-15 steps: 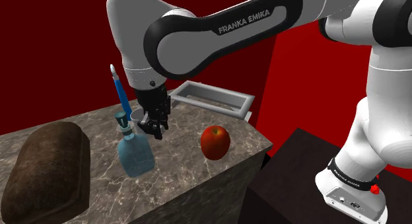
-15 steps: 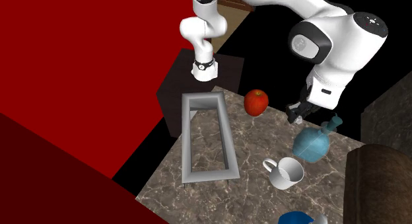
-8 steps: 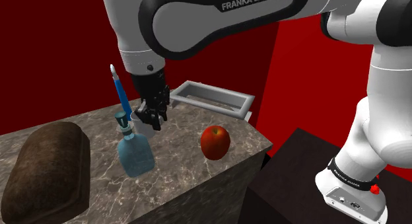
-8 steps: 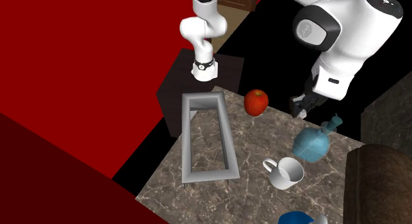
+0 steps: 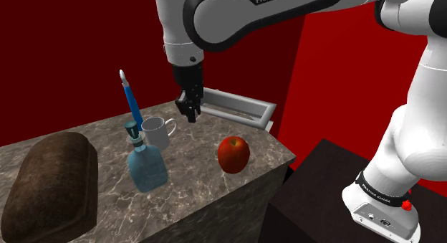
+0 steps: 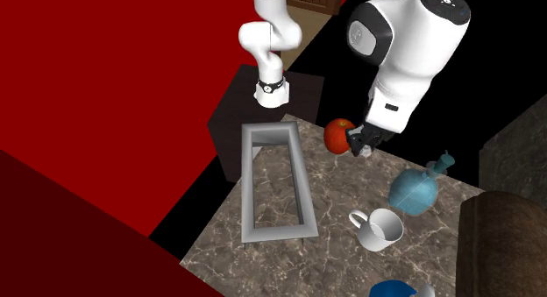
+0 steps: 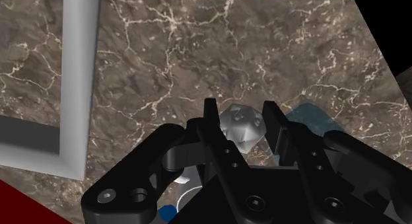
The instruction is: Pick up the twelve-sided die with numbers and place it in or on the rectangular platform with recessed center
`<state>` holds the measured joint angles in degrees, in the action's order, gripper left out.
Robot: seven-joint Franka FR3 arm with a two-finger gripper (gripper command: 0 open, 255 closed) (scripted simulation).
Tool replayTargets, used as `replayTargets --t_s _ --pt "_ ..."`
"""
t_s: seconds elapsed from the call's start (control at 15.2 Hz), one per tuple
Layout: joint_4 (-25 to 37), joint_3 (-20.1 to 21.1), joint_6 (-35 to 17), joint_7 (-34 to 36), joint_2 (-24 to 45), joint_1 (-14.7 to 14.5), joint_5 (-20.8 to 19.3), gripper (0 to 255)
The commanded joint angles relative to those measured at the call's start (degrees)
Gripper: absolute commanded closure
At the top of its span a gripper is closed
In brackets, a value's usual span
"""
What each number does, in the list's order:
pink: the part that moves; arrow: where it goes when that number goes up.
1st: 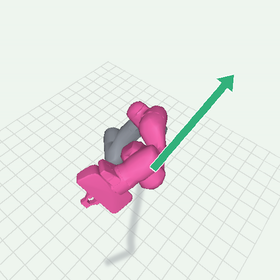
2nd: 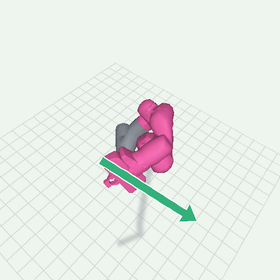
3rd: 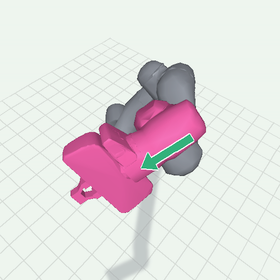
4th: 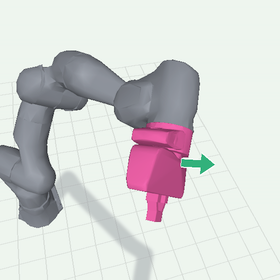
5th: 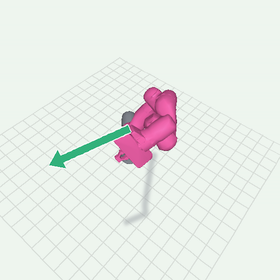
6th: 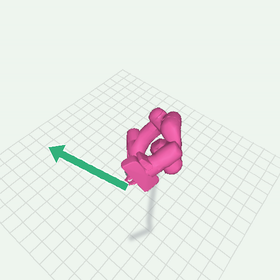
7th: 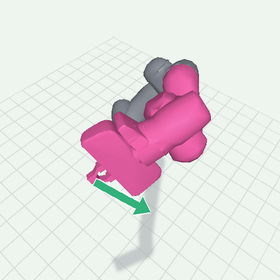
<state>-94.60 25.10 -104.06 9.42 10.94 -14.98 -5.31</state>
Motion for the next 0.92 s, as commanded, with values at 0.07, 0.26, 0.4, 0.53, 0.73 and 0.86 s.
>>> replayTargets --t_s 0.07,0.26,0.4,0.53,0.73,0.86 --pt "-3.1 -1.5 -0.78 -4.61 -2.73 2.92 1.36 255" --pt "-5.78 -3.14 -1.5 -8.93 -4.99 5.47 2.42 255" --pt "-7.2 -4.33 -1.87 -11.8 -6.2 7.05 2.96 255" --pt "-8.33 -5.55 -2.16 -14.63 -7.16 8.58 3.37 255" --pt "-9.5 -7.42 -2.46 -18.81 -8.16 10.8 3.79 255" --pt "-9.94 -8.69 -2.59 -21.55 -8.53 12.22 3.95 255"
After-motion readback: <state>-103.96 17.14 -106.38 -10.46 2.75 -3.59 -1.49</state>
